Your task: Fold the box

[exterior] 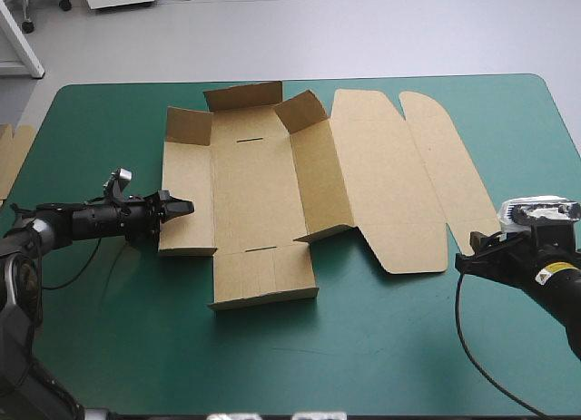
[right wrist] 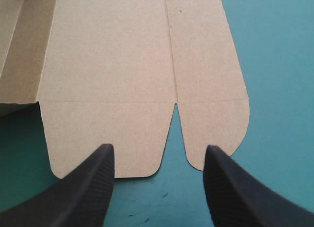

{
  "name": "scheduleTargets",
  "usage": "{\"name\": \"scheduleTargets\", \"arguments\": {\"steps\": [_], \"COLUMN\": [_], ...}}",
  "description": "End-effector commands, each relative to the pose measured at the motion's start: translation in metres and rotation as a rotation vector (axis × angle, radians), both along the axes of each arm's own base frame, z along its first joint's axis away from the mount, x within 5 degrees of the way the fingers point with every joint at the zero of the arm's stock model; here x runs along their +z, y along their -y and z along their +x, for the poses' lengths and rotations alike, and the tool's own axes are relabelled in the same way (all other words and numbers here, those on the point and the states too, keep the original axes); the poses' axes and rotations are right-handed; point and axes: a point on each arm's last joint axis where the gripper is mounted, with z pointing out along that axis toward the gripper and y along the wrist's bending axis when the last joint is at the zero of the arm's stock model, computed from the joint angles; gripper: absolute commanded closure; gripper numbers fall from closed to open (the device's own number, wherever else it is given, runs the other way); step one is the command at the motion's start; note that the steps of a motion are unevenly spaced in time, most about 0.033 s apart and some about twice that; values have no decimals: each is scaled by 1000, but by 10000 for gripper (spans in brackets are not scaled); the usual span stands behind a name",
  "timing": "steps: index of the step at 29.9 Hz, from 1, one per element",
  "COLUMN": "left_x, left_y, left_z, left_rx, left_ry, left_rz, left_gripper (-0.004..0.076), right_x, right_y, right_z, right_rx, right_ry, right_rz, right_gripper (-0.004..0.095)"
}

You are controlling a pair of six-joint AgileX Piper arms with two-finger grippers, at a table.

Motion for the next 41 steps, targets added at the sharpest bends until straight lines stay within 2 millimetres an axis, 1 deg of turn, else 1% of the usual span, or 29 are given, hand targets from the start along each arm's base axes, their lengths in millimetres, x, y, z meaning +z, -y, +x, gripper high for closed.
{"name": "scheduleTargets", "arguments": {"steps": [1,3,5,12,15,21,24,28,30,36,38,41], "left_x": [5,6,6,6,6,7,13,30,38,57,66,84], "left_y": [15,15,15,15,14,14,16,17,18,23,24,27], "left_z": [3,3,4,4,5,5,7,12,15,25,32,45], "left_rx": [-14,-7,-4,4,-8,-36,-77,-195,-264,-446,-469,-448], "left_ry": [11,12,11,14,41,62,81,125,136,172,229,301], "left_rz": [-37,-44,-46,-38,-23,1,-24,-20,9,199,245,288], "left_gripper": [323,335,377,648,734,734,734,734,734,734,734,734], "right_x": [16,16,16,16,16,16,16,16,16,16,16,15], "right_y": [1,1,1,1,1,1,1,1,2,2,2,2], "right_z": [3,3,3,3,3,3,3,3,3,3,3,3], "right_rx": [-10,-10,-10,-10,-11,-11,-11,-11,-12,-12,-12,-11], "right_ry": [101,101,101,101,101,101,101,103,103,102,99,91], "right_rz": [7,7,7,11,12,12,12,9,-5,-9,-7,-8], "right_gripper": [389,389,389,389,389,389,389,390,389,390,390,390]}}
